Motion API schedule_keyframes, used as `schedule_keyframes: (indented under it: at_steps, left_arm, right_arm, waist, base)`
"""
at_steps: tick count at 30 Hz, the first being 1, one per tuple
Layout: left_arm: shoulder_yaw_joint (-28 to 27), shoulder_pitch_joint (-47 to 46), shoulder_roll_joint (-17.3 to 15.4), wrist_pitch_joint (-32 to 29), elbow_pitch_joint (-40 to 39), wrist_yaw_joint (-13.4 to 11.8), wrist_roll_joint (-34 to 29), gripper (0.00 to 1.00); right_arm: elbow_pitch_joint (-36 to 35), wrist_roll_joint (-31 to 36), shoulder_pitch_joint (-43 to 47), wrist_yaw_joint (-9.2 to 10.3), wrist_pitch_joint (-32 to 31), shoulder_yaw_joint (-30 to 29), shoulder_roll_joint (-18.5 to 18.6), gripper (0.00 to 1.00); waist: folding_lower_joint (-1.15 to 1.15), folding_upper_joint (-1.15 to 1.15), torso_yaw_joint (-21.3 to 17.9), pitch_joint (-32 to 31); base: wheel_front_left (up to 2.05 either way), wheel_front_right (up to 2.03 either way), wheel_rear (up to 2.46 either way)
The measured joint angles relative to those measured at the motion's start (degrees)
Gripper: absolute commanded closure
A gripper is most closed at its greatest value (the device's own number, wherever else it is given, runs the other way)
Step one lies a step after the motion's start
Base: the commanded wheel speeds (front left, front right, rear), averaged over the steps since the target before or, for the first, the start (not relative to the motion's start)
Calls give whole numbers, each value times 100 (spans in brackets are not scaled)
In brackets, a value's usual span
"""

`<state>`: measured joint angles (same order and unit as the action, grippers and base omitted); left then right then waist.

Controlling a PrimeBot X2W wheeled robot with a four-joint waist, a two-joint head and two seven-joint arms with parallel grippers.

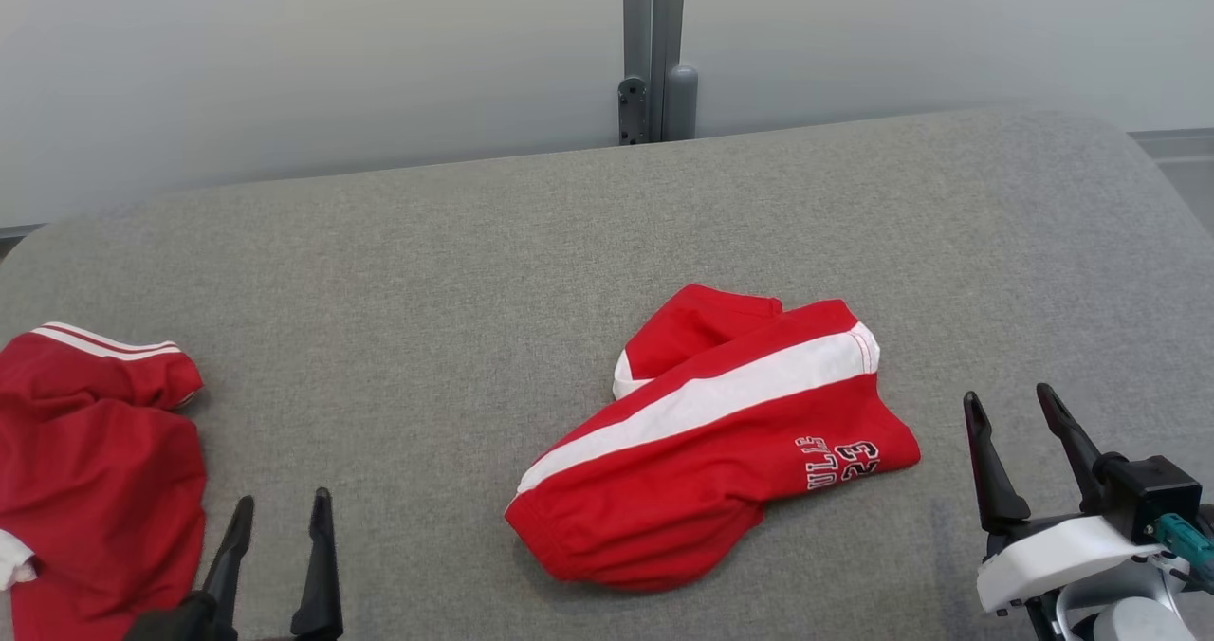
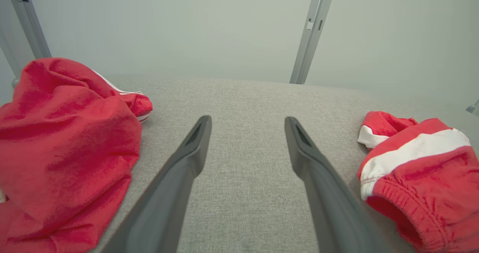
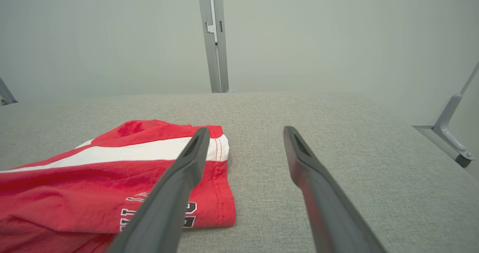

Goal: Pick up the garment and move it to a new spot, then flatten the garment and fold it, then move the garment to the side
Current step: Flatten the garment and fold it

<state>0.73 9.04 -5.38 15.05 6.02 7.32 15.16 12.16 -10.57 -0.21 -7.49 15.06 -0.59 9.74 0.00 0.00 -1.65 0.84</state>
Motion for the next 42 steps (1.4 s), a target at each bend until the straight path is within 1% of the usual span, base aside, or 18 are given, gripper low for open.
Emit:
schedule_keyframes:
  at_steps: [4,11,14,20,25,27,29,30,31,33,35,39,40,42]
  left_arm:
    - [-347,82,143,0,113,1,197,0]
    - [-386,221,205,0,382,5,332,0]
    - [-310,232,157,0,443,7,404,0]
    - [-127,238,-62,0,521,7,599,0]
    - [-20,217,-120,0,532,7,749,0]
    - [52,215,-115,0,558,7,950,0]
    - [132,193,-80,-4,691,7,1265,0]
    - [174,164,-68,-122,732,7,1450,0]
    - [203,99,-36,-336,742,7,1672,0]
    - [270,-97,11,-853,653,5,2014,0]
    - [376,-257,9,-1435,461,-76,2138,0]
    - [508,-509,63,-2294,-154,-391,2458,0]
    - [554,-606,100,-2560,-319,-499,2616,0]
    - [639,-672,158,-2927,-577,-686,2910,0]
  right_arm:
    - [-63,93,74,0,0,-104,-8,0]
    - [-24,225,151,0,0,-191,-63,0]
    - [23,272,150,0,0,-159,-80,0]
    - [65,270,118,0,0,-124,-85,0]
    - [151,249,101,0,0,-68,-88,0]
    - [244,168,25,0,0,-68,-107,0]
    - [476,126,-196,0,0,1,-41,0]
    - [675,92,-321,0,-24,46,14,0]
    - [847,53,-458,0,-201,143,92,0]
    - [1109,-89,-816,-1,-743,360,229,0]
    - [1246,-319,-1195,0,-1393,684,392,0]
    - [1391,-731,-1837,-4,-2469,1100,678,0]
    - [1441,-882,-2015,-4,-2760,1211,744,0]
    - [1501,-1056,-2220,-4,-3108,1401,873,0]
  waist:
    - [0,0,44,-105]
    - [0,0,89,-276]
    - [0,0,101,-308]
    - [0,0,160,-323]
    - [0,0,205,-329]
    - [0,0,208,-326]
    - [0,0,195,-313]
    - [0,0,192,-299]
    - [0,0,192,-282]
    - [0,0,197,-236]
    - [0,0,203,-173]
    - [0,0,217,26]
    - [0,0,227,113]
    - [0,0,251,262]
  base:
    - [0,0,0]
    - [0,0,0]
    - [0,0,0]
    - [0,0,0]
    - [0,0,0]
    - [0,0,0]
    - [0,0,0]
    - [0,0,0]
    - [0,0,0]
    - [0,0,0]
    - [0,0,0]
    - [0,0,0]
    - [0,0,0]
    - [0,0,0]
